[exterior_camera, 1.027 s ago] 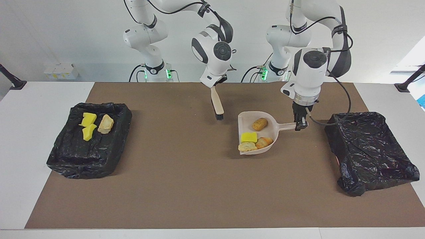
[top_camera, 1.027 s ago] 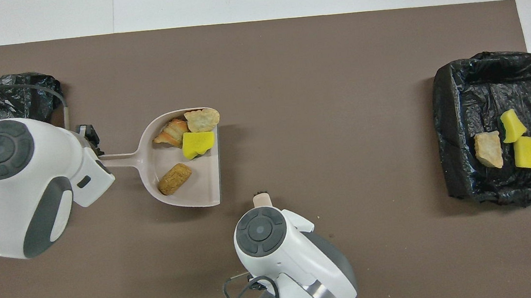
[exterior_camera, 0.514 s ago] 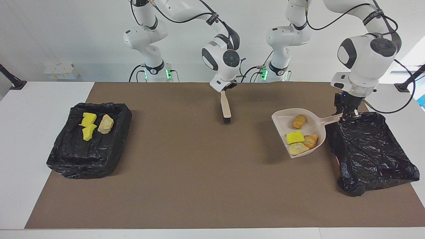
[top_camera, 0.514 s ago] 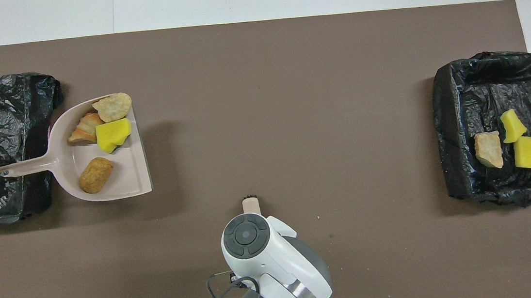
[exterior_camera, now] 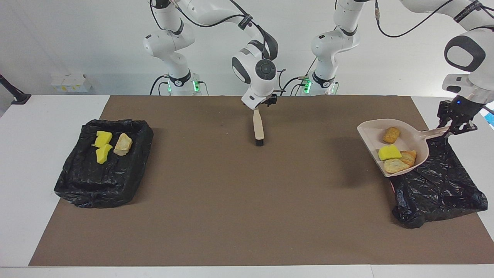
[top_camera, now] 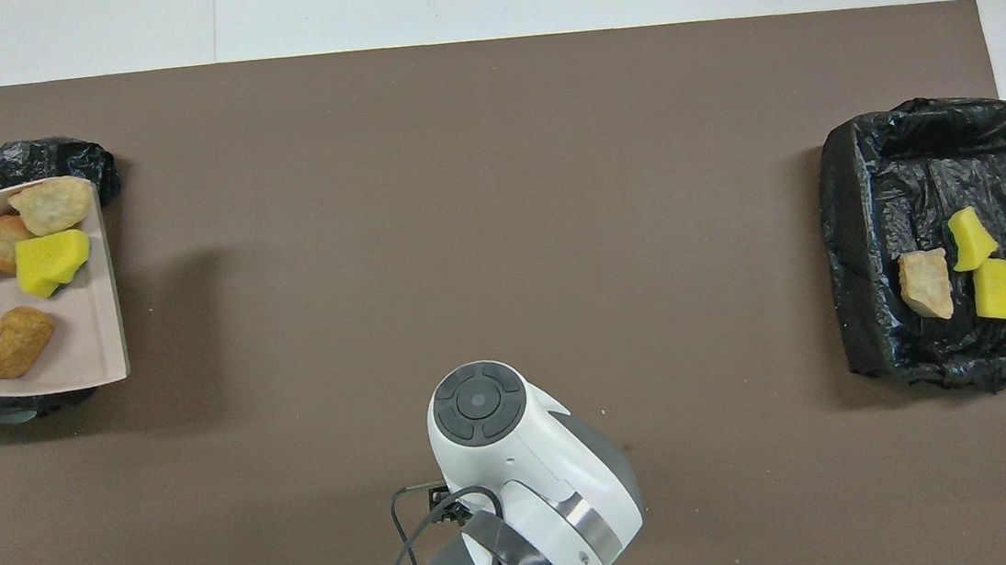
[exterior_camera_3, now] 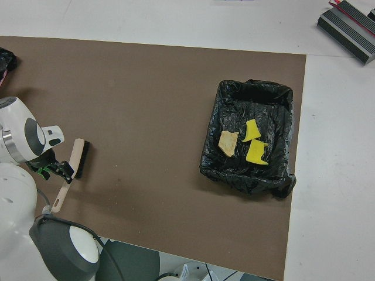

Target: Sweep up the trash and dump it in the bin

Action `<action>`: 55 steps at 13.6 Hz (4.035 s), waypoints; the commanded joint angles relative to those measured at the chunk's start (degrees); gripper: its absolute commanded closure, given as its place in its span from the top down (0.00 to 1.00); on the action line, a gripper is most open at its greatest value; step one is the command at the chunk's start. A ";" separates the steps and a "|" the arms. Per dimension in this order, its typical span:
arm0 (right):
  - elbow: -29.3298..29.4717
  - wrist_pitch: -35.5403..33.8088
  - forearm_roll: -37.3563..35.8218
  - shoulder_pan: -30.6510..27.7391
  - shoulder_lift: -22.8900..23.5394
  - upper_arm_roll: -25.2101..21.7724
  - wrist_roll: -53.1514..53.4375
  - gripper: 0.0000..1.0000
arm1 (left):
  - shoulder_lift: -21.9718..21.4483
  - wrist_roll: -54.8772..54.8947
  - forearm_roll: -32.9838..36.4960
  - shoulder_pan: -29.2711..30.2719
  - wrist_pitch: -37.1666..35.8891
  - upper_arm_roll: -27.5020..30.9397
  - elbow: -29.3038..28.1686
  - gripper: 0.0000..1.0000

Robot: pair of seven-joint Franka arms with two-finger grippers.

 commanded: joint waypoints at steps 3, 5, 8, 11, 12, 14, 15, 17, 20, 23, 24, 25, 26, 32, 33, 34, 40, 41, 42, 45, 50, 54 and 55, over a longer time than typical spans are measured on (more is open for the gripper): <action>7.74 -10.24 -1.00 -6.76 -2.63 0.16 -0.50 1.00 | 9.79 10.57 2.56 4.98 -6.14 -0.56 17.51 0.00; 9.86 -14.81 -1.17 -11.15 -5.09 0.08 -4.70 1.00 | 13.04 13.39 8.10 4.99 -6.22 -0.38 22.86 0.00; 15.03 -20.18 -8.08 -13.72 -5.46 0.07 -10.87 1.00 | 14.82 15.24 14.60 5.07 -5.70 -0.29 26.92 0.00; 19.08 -22.73 -9.70 -17.31 -5.55 -0.10 -16.39 1.00 | 14.99 15.07 19.44 4.90 -4.91 0.14 28.77 0.00; 19.97 -23.27 -9.79 -18.63 -5.55 -0.19 -18.59 1.00 | 15.34 14.98 21.98 4.72 -4.38 0.32 29.91 0.00; 20.06 -23.36 -9.88 -20.92 -6.50 -0.28 -22.64 1.00 | 15.34 14.63 25.86 4.63 -3.85 0.49 31.49 0.00; 20.06 -23.36 -9.88 -22.14 -6.86 -0.28 -23.88 1.00 | 15.34 14.63 28.40 4.29 -3.41 0.50 32.46 0.00; 21.90 -23.36 -11.01 -23.64 -7.47 -0.36 -26.16 1.00 | 15.34 14.45 33.85 2.71 -3.06 0.50 32.91 0.00; 24.10 -24.41 -16.89 -25.23 -7.48 -0.36 -31.77 1.00 | 14.64 12.88 39.92 0.69 -3.58 0.50 32.73 0.00; 26.56 -24.68 -20.31 -28.92 -7.48 -0.36 -38.56 1.00 | 13.94 9.62 47.65 -2.48 -4.20 0.32 32.12 0.00; 27.87 -24.76 -22.86 -29.10 -7.48 -0.62 -38.65 1.00 | 13.94 8.83 49.85 -3.27 -4.29 0.32 32.12 0.00; 28.76 -24.68 -24.27 -29.36 -7.48 -1.06 -38.57 1.00 | 13.85 7.26 52.83 -4.32 -4.38 0.32 32.03 0.00; 29.20 -24.50 -24.38 -29.80 -7.48 -2.20 -38.57 1.00 | 13.85 5.68 55.30 -5.64 -5.33 0.32 32.03 0.00; 29.47 -23.01 -22.45 -30.24 -7.57 -9.50 -33.23 1.00 | 13.68 4.26 65.76 -11.97 -11.40 0.32 32.12 0.00; 29.47 -23.01 -20.96 -30.24 -7.57 -10.72 -31.55 1.00 | 13.59 4.26 66.82 -13.11 -12.45 0.32 32.12 0.00; 29.30 -23.01 -18.69 -30.68 -8.00 -12.21 -30.75 1.00 | 13.59 4.17 67.44 -14.34 -14.20 0.32 32.12 0.00; 22.46 -19.33 -13.40 -33.67 -12.57 -14.87 -29.44 1.00 | 12.53 -4.51 70.00 -25.76 -27.56 0.06 31.16 0.00; 20.52 -17.23 -13.04 -33.76 -13.62 -14.87 -27.77 1.00 | 11.84 -6.88 69.56 -27.69 -29.84 -0.29 31.06 0.00; 18.85 -16.68 -13.04 -33.85 -14.68 -14.87 -27.84 1.00 | 11.57 -9.52 68.43 -29.10 -31.60 -0.47 30.63 0.00; 17.08 -16.33 -13.39 -33.93 -15.83 -14.87 -30.82 1.00 | 9.38 -18.83 58.17 -30.78 -33.03 -0.47 28.17 0.00; 16.90 -16.50 -13.22 -34.46 -15.83 -14.87 -32.94 1.00 | 6.30 -36.48 39.17 -29.91 -32.06 -0.47 23.17 0.00; 17.08 -16.59 -13.13 -34.46 -15.74 -14.87 -32.94 1.00 | 2.35 -55.54 25.64 -29.73 -28.20 -0.47 14.65 0.00; 17.42 -16.68 -13.13 -34.46 -15.57 -14.87 -32.94 1.00 | 1.64 -60.64 21.87 -29.73 -27.06 -0.38 12.80 0.00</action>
